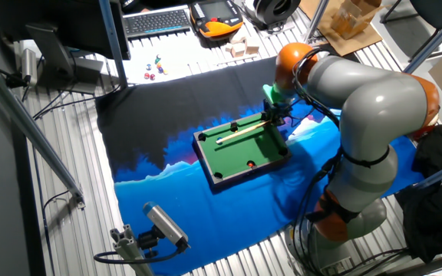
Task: Hit the pool ball
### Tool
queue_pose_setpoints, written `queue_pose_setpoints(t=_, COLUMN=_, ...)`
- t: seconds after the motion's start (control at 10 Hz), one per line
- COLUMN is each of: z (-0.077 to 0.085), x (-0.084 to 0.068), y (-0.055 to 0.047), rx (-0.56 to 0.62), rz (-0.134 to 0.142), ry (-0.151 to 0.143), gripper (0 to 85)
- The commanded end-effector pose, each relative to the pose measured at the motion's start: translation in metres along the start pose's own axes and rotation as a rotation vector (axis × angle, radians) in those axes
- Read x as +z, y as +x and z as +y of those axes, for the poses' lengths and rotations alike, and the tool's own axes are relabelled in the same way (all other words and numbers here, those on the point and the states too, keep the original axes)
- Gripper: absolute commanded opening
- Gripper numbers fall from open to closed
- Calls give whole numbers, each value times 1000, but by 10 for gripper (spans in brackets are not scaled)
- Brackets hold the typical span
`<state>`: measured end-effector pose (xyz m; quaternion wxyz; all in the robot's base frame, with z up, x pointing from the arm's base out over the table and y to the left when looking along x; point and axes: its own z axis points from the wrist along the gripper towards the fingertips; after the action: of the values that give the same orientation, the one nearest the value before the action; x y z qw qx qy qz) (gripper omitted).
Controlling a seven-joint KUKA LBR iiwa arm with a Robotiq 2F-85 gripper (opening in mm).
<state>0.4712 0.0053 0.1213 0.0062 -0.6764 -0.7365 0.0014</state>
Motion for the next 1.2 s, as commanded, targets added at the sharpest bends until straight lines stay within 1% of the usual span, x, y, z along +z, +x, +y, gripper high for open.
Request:
queue_pose_setpoints(t=0.0, z=0, x=-1, y=0, rx=2, rz=0, ry=0, gripper=0)
queue_pose_setpoints(t=0.1, z=0, x=-2, y=0, rx=5, rz=-5, ry=4, gripper=0)
queue_pose_setpoints(t=0.3, z=1, x=-4, y=0, rx=8, rz=-3, ry=1, gripper=0)
queue_pose_setpoints(t=0.4, z=3, x=-6, y=-2, rx=5, rz=-2, ry=1, gripper=0)
queue_pose_setpoints(t=0.5, z=5, x=-10, y=-6, rx=3, rz=8, ry=-8, gripper=0)
queue_pose_setpoints(t=0.6, z=8, x=-13, y=-9, rx=-1, rz=-1, ry=3, gripper=0)
queue_pose_setpoints(t=0.7, z=9, x=-14, y=-12, rx=4, rz=-27, ry=26, gripper=0)
queue_pose_setpoints(t=0.8, z=9, x=-14, y=-14, rx=20, rz=-45, ry=40, gripper=0)
queue_pose_setpoints(t=0.9, z=9, x=-16, y=-18, rx=26, rz=-53, ry=46, gripper=0)
queue_pose_setpoints(t=1.0, z=9, x=-17, y=-20, rx=25, rz=-52, ry=46, gripper=0)
queue_pose_setpoints(t=1.1, z=9, x=-18, y=-23, rx=26, rz=-62, ry=56, gripper=0)
